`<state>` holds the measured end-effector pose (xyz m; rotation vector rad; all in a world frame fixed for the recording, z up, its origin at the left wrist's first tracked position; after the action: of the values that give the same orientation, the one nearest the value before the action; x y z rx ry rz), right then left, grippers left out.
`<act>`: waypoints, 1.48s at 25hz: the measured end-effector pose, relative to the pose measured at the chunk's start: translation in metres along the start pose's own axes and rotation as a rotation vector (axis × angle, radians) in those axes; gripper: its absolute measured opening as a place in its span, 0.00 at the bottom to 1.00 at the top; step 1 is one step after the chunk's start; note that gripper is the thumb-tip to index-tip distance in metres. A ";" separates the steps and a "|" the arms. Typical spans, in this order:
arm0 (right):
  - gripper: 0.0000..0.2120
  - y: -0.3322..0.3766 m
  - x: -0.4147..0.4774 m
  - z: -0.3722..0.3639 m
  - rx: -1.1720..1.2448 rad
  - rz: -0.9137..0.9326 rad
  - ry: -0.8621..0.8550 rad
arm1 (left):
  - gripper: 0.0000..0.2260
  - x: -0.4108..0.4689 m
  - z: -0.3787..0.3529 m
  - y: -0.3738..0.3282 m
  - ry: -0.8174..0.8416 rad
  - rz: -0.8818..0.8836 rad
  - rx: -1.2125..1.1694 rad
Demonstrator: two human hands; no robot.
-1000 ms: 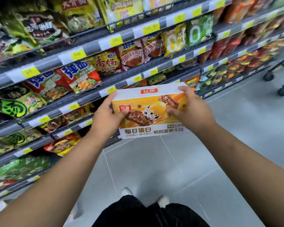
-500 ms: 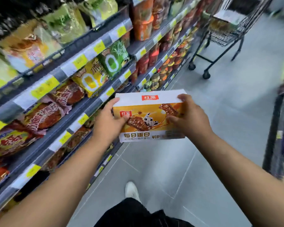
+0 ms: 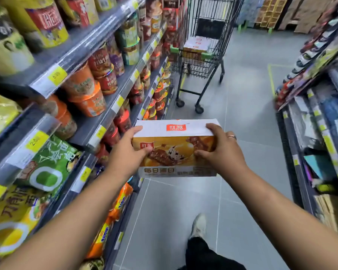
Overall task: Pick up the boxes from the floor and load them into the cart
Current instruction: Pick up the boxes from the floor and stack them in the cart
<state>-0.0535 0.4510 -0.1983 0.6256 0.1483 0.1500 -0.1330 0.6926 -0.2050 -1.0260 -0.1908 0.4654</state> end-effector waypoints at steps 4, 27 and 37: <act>0.37 -0.010 0.111 0.038 -0.023 0.019 -0.005 | 0.27 0.098 -0.043 -0.046 -0.014 0.011 -0.012; 0.36 0.024 0.633 0.074 0.049 -0.151 -0.158 | 0.27 0.660 -0.159 -0.156 0.213 -0.089 0.012; 0.36 -0.005 0.865 0.099 0.054 -0.101 -0.080 | 0.31 0.846 -0.242 -0.224 0.142 -0.035 0.167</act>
<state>0.8114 0.5499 -0.2021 0.6755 0.1071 0.0235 0.7685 0.7957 -0.1897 -0.8867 -0.0418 0.3687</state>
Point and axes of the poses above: each hand's wrist, its own x-axis towards the middle knuckle, its own z-axis out of the back of the hand, y = z × x, the point moved 1 cm from there along x, towards the middle knuckle, and after that the axes turned 2 degrees about -x, right-handed, at the moved point
